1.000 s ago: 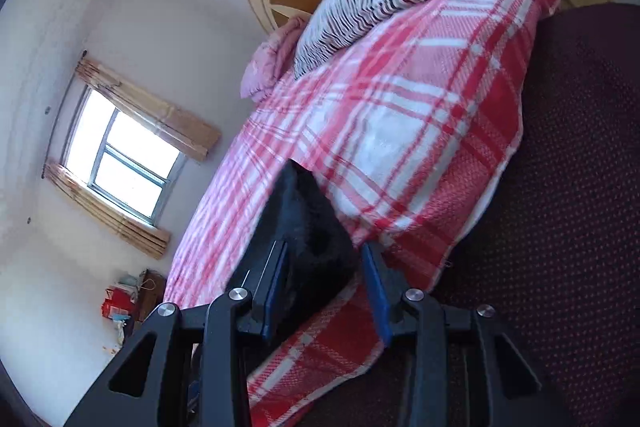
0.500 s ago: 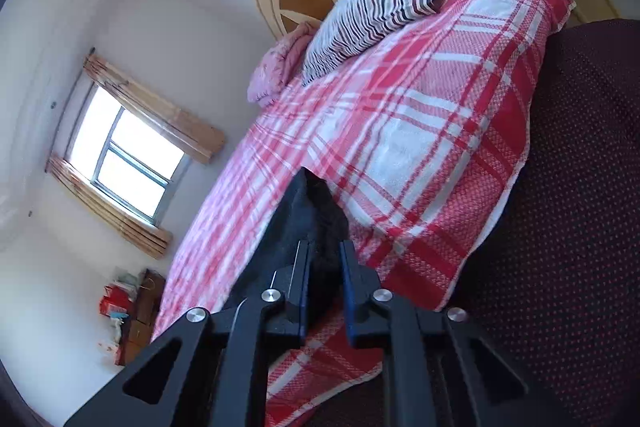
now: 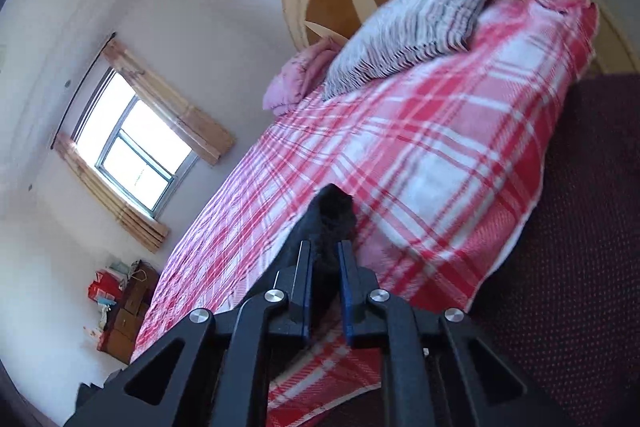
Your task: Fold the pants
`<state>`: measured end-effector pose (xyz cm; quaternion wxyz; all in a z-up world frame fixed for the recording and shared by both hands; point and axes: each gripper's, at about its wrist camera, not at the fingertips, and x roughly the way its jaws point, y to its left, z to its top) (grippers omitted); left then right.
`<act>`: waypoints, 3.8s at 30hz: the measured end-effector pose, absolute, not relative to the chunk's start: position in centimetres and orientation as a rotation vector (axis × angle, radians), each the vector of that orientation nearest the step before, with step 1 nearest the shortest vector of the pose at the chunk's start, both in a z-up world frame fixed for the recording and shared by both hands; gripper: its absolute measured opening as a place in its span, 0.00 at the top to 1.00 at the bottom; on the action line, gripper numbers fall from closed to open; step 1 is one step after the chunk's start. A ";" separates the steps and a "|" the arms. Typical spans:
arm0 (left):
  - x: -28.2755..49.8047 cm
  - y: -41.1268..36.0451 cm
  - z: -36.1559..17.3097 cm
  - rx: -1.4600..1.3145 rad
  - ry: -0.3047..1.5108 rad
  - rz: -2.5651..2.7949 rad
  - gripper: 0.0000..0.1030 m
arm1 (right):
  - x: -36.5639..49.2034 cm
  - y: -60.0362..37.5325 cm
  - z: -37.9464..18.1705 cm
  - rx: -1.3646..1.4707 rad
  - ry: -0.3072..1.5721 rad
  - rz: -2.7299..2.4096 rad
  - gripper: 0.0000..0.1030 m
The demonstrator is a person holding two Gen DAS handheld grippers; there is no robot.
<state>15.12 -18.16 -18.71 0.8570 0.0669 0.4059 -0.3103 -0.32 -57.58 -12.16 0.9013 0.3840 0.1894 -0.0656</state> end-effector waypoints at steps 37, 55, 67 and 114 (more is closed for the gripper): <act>14.9 -15.9 -18.2 0.025 0.868 -0.650 0.23 | 6.5 -36.2 -5.6 0.230 0.519 0.316 0.89; 15.0 -14.7 -18.2 -0.019 0.867 -0.640 0.23 | 9.3 -29.3 -9.9 0.123 0.690 0.442 0.89; 15.4 -12.9 -18.2 -0.062 0.864 -0.590 0.23 | 10.0 -25.1 -10.2 0.039 0.700 0.535 0.89; 17.0 -13.9 -18.3 -0.224 0.960 -0.697 0.23 | 8.0 -24.2 -14.5 -0.201 0.779 0.498 0.73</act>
